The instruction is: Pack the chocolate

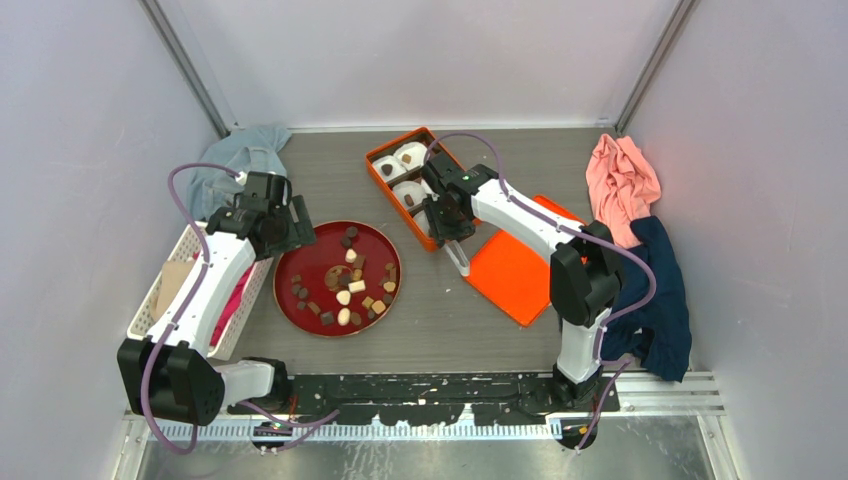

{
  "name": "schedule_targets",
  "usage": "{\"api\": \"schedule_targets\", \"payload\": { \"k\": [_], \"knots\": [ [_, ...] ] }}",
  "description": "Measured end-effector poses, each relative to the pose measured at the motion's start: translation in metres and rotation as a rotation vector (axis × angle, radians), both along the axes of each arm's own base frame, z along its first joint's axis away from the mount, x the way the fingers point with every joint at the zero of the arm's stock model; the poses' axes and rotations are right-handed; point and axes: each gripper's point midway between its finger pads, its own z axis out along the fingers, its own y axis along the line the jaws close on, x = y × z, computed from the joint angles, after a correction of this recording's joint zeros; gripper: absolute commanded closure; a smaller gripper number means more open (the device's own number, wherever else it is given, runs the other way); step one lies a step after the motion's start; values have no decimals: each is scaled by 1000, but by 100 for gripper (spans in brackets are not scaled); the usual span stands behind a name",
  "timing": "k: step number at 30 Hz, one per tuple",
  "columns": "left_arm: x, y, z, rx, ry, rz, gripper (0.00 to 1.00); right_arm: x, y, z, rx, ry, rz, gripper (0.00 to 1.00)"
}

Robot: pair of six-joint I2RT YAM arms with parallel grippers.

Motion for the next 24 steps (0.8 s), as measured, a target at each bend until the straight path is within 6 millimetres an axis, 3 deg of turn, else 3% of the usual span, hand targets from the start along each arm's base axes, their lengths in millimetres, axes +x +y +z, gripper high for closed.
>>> {"api": "schedule_targets", "payload": {
  "k": [4, 8, 13, 17, 21, 24],
  "knots": [
    [0, 0, 0, 0, 0, 0, 17, 0, 0, 0, 0, 0, 0, 54],
    [0, 0, 0, 0, 0, 0, 17, 0, 0, 0, 0, 0, -1, 61],
    [0, 0, 0, 0, 0, 0, 17, -2, 1, 8, 12, -14, 2, 86],
    [0, 0, 0, 2, 0, 1, 17, -13, 10, 36, 45, -69, 37, 99],
    [1, 1, 1, 7, -4, 4, 17, -38, 33, 60, 72, -120, 122, 99],
    [1, 2, 1, 9, -5, 6, 17, -69, 60, 64, 74, -127, 236, 89]
  ]
}}
